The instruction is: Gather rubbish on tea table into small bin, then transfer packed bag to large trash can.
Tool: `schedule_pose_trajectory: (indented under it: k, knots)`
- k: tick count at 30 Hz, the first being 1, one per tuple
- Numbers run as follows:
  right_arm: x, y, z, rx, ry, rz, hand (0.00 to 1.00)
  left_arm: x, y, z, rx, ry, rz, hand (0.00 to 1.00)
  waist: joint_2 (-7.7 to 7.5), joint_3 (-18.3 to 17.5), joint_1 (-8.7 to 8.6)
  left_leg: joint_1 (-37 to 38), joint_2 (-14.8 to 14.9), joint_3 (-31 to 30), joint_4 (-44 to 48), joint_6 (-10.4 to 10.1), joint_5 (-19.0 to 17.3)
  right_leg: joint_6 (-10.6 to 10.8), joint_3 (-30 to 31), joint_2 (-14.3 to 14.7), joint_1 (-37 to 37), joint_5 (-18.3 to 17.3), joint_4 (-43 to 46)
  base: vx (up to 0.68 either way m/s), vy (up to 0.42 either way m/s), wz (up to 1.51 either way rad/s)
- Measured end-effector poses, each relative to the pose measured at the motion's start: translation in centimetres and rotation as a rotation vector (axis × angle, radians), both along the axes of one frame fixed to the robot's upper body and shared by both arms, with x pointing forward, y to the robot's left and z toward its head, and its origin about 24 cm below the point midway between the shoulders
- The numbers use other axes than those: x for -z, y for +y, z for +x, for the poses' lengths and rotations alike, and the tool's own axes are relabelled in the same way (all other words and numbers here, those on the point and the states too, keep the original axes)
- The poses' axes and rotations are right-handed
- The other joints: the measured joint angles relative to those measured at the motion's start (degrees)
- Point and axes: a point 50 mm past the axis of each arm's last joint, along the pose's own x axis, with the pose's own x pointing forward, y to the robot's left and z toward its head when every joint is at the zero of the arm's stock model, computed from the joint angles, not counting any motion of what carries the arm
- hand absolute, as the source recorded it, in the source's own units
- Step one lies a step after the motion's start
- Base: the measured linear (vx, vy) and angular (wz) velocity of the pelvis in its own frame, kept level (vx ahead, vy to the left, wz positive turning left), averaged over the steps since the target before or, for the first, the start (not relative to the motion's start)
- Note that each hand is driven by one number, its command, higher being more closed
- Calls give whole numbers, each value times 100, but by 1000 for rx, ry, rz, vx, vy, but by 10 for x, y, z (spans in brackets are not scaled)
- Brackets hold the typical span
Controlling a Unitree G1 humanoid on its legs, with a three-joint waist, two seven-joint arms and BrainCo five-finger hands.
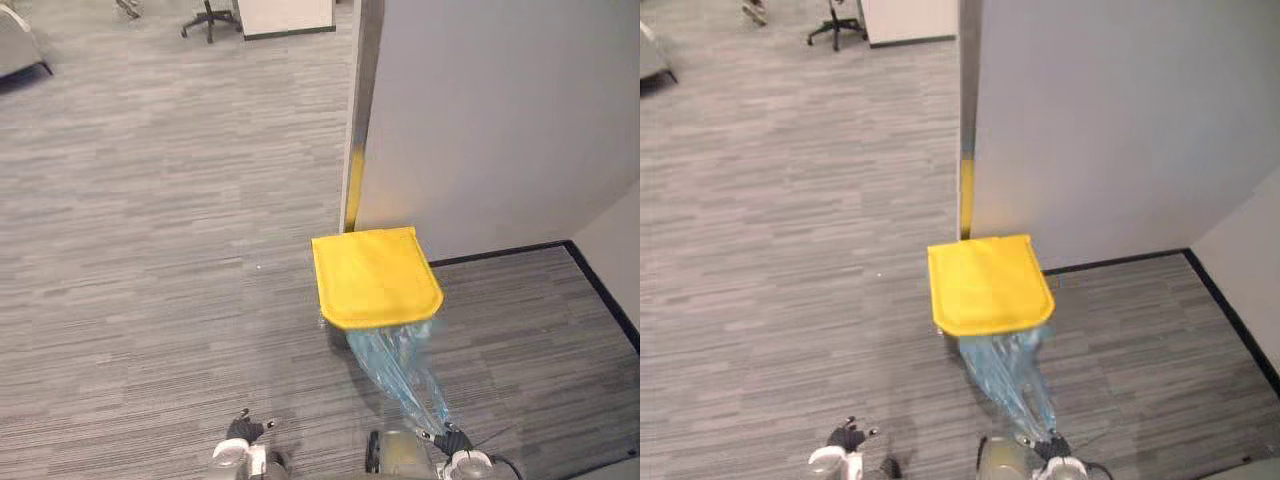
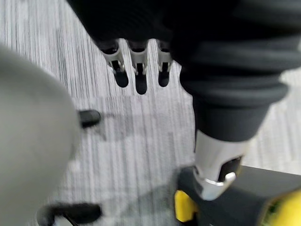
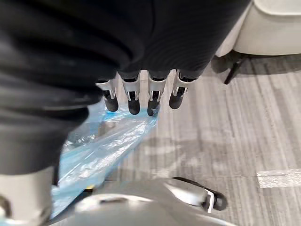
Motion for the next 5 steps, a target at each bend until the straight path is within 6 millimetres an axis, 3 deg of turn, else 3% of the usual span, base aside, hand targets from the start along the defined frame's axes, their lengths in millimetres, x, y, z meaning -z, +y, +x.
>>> schedule_pose_trajectory:
  k: [3, 5]
  knots:
    - [1, -6, -6, 54, 13, -8, 0, 2, 2, -4, 1, 27, 3, 0, 160, -106, -32, -40, 118, -65, -33, 52, 33, -20, -4, 242, 283, 495, -789, -141, 34, -17]
    - [2, -6, -11, 76, 19, -4, 0, 3, 11, -8, -5, 37, 22, 0, 145, -208, -31, -51, 126, -53, -46, 64, 25, 70, 3, 299, 420, 716, -1210, -79, 33, -4]
